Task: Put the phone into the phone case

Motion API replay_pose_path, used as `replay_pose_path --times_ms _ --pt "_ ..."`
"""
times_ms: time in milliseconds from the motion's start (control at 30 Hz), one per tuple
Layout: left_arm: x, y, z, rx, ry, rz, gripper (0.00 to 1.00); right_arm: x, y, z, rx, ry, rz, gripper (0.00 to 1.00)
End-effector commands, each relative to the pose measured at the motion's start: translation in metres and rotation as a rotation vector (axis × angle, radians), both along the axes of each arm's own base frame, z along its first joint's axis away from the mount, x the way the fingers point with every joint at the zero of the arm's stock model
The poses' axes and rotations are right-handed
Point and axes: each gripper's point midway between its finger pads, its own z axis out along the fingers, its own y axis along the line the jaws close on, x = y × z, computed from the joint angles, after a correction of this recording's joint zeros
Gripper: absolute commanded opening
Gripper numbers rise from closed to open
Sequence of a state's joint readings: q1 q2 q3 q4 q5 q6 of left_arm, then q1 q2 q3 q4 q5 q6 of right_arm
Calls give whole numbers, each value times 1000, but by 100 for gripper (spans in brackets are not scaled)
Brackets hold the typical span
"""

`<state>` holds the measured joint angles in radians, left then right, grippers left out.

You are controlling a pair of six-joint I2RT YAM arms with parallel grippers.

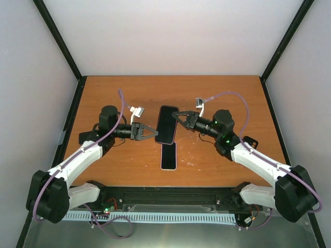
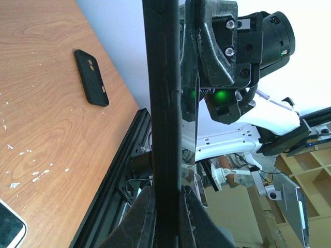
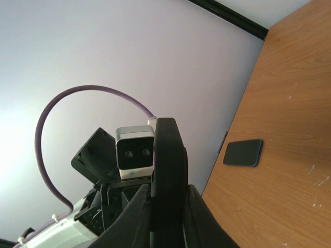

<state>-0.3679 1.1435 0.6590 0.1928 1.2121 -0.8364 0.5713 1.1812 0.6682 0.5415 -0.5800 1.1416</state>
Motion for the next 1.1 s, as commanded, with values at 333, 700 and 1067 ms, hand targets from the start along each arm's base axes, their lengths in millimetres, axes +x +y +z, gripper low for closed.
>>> replay_pose_path --times_ms 333,700,1067 --pt "27 6 28 69 -125 194 42 -15 -1 16 -17 -126 76 3" --pt "62 -2 29 92 -187 234 45 -36 10 12 14 -129 180 3" --pt "62 -7 28 74 -143 199 1 -29 15 -8 -43 -100 175 3"
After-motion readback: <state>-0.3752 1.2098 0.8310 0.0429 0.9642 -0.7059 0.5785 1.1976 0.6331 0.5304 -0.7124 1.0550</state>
